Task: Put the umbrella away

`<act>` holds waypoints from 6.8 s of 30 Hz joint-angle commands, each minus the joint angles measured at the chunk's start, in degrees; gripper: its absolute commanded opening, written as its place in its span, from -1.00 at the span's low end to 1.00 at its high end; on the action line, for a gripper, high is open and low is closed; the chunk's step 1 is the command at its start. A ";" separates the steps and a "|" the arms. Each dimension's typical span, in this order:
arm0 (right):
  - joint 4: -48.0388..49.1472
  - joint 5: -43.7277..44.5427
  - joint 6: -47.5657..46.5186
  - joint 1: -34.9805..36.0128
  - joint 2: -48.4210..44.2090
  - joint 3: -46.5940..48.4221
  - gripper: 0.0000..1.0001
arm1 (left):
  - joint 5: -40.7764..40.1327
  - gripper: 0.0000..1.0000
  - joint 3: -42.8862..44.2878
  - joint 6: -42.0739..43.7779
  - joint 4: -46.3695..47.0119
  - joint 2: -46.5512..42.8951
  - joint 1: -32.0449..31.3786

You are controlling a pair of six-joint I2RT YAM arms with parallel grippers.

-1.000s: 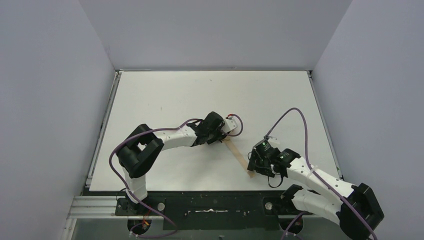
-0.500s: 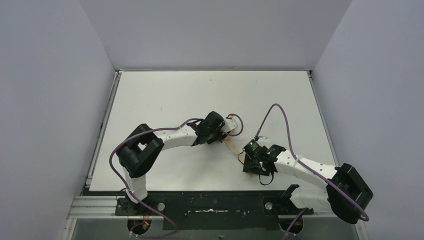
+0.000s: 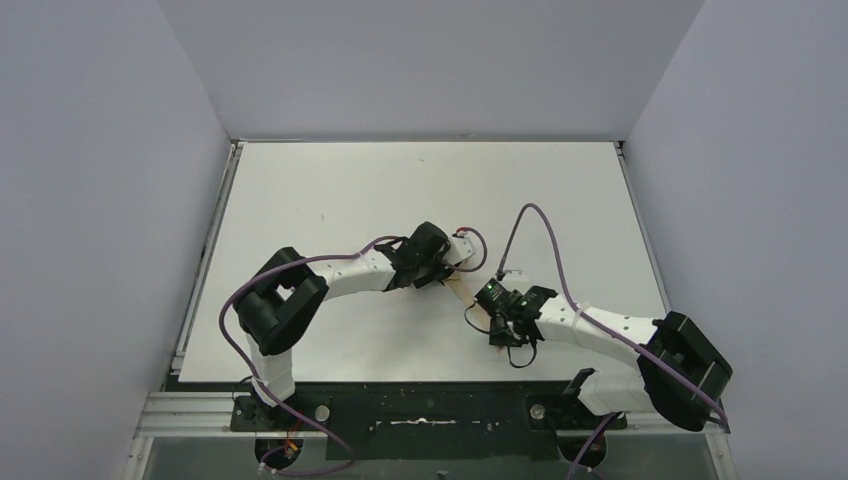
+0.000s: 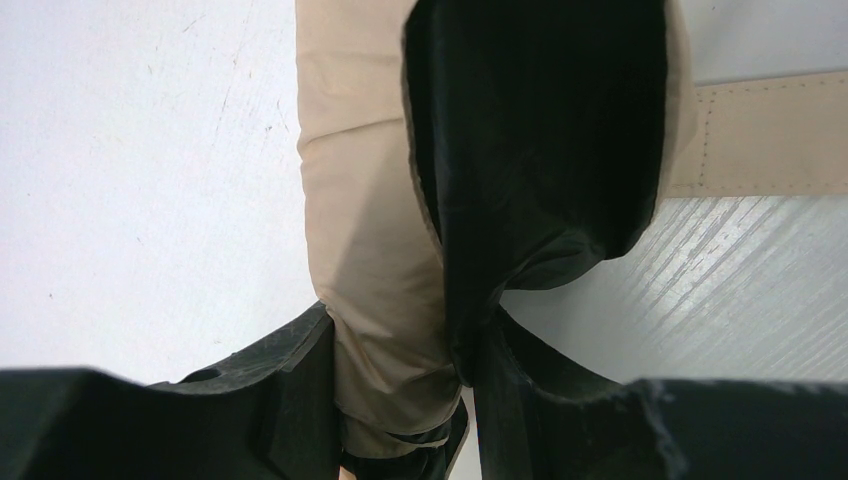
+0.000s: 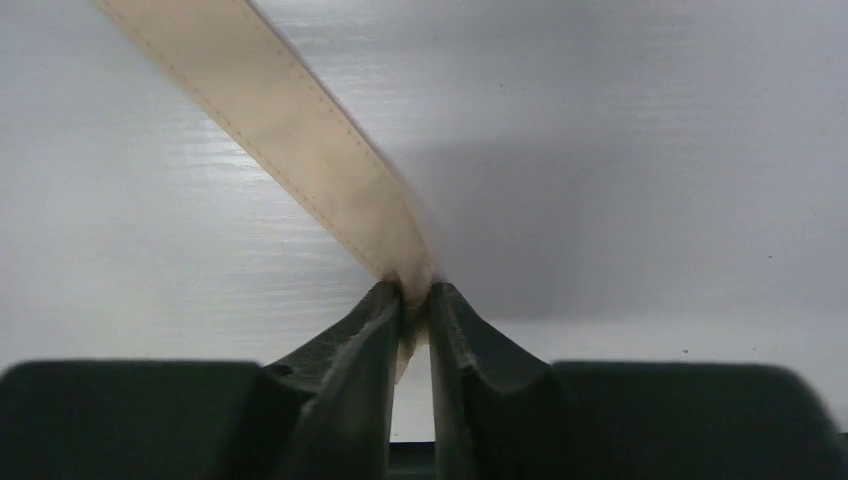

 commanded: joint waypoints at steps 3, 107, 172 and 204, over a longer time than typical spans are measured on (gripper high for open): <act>5.10 -1.18 -0.85 0.35 2.29 -4.07 -1.00 | 1.30 -1.00 2.52 -0.95 -3.35 1.78 0.49; 17.66 -47.90 -76.37 -36.07 8.38 29.45 0.41 | 1.66 -1.00 -22.78 33.70 41.52 0.65 -11.25; 10.92 -22.51 -92.22 -22.74 27.92 24.73 -0.71 | -2.04 0.24 -33.07 6.28 33.73 -39.84 -12.29; 54.96 7.26 -97.00 5.53 17.90 -6.88 -0.74 | 43.99 0.72 -7.46 -10.33 8.32 -23.10 21.39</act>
